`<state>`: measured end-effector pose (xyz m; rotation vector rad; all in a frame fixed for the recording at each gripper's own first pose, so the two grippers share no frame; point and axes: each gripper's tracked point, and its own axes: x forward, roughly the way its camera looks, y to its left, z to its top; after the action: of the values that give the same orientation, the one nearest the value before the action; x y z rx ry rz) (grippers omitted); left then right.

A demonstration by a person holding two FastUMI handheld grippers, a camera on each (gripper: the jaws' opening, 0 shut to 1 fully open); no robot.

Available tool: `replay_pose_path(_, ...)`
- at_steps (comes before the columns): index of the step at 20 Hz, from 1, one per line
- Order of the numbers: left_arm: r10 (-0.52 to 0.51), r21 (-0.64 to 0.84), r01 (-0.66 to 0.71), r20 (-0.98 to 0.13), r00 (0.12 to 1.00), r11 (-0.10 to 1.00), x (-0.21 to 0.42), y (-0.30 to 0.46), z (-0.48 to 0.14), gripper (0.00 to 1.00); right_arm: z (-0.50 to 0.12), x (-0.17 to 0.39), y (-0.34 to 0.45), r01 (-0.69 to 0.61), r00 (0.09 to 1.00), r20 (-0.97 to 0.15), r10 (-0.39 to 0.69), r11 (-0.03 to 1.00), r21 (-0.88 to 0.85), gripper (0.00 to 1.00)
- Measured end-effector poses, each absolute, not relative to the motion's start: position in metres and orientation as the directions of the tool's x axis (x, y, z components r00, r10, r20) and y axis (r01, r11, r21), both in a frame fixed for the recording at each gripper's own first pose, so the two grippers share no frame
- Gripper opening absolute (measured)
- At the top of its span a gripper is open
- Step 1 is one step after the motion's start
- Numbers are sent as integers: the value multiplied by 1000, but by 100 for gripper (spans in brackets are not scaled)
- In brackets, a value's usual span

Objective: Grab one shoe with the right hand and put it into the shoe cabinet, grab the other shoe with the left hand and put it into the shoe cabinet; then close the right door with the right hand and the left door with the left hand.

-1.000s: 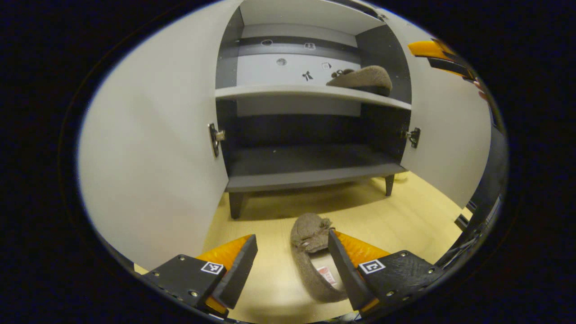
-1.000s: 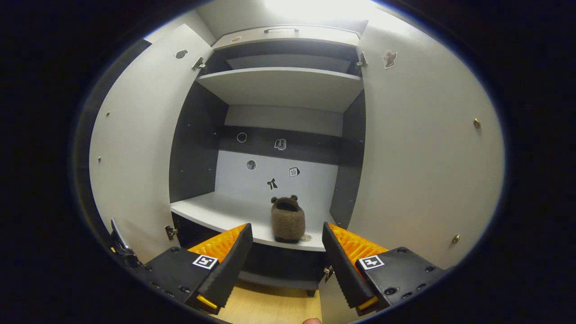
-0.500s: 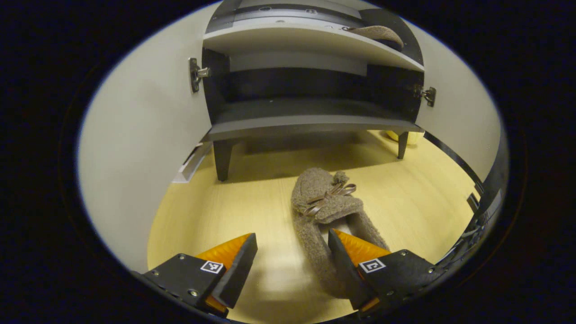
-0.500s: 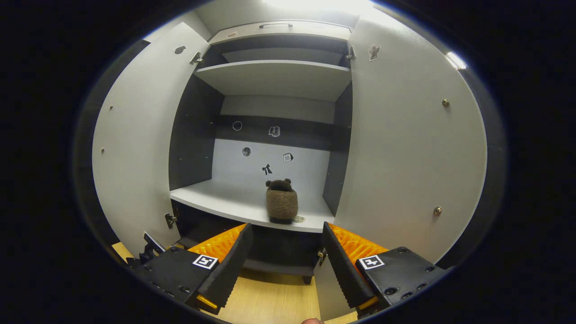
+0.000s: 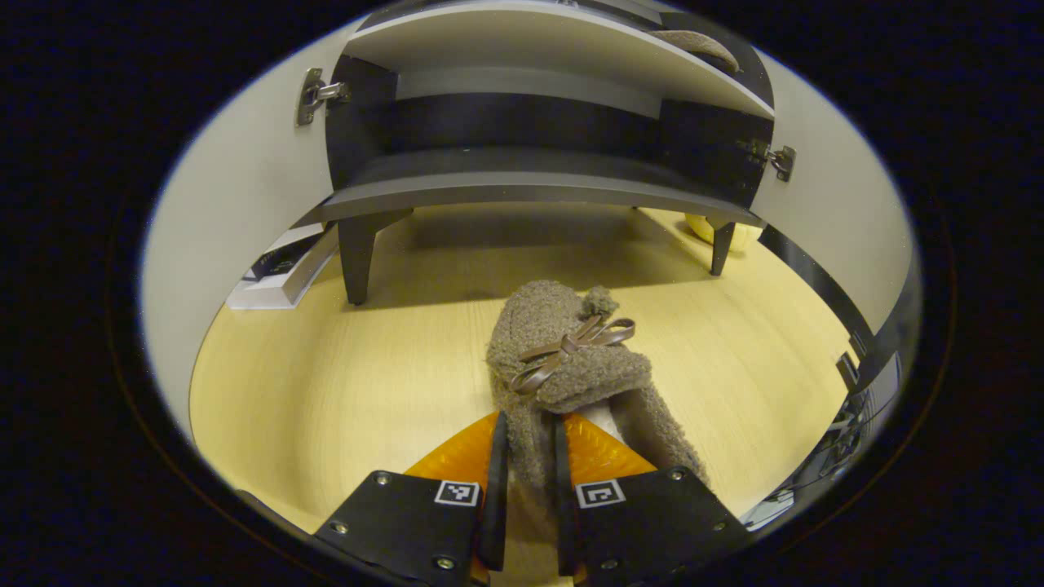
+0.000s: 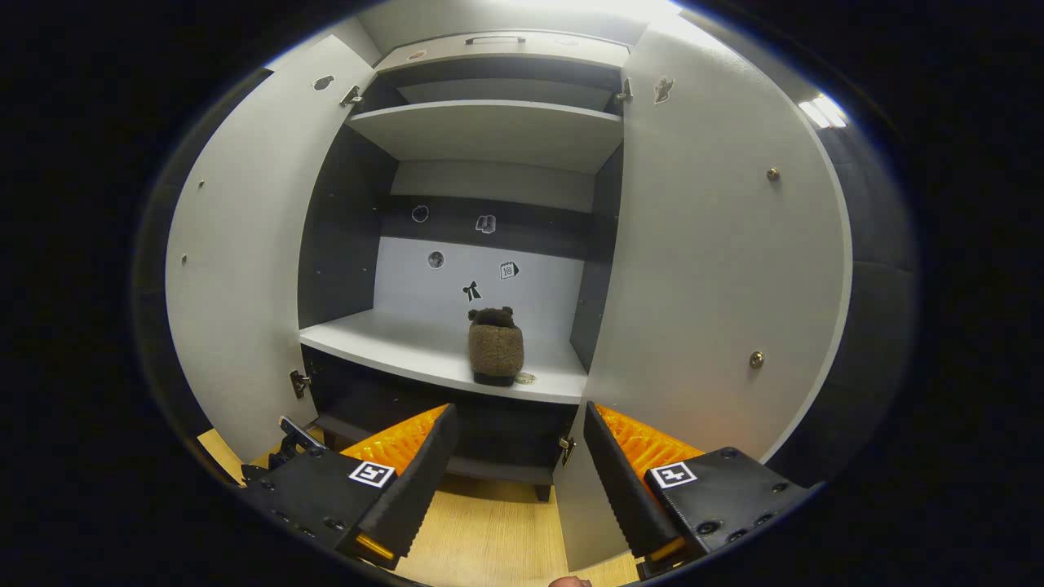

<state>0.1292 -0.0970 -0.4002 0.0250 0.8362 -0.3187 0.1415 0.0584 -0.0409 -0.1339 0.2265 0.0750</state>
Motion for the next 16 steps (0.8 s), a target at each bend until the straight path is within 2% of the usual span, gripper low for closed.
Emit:
replay_pose_path(1,-259,-96,281,-732,630,955,130,-98,-398,12,-40,139,55,-88,972,-228,58,989,-121,98)
replay_pose_path(3,-236,-80,263,-732,639,961,131,-99,-398,3,-39,135,53,-92,971,-230,63,989,-117,98)
replay_pose_path(7,-235,-148,186,-727,646,971,138,-97,-386,2,-37,130,53,-115,970,-229,86,987,-115,98)
replay_pose_path(10,-214,-130,174,-703,678,976,149,-86,-372,2,-36,124,53,-140,966,-233,112,984,-108,98)
replay_pose_path(16,-233,-155,175,-592,771,972,164,-91,-317,2,-32,118,51,-180,964,-218,153,978,-108,98)
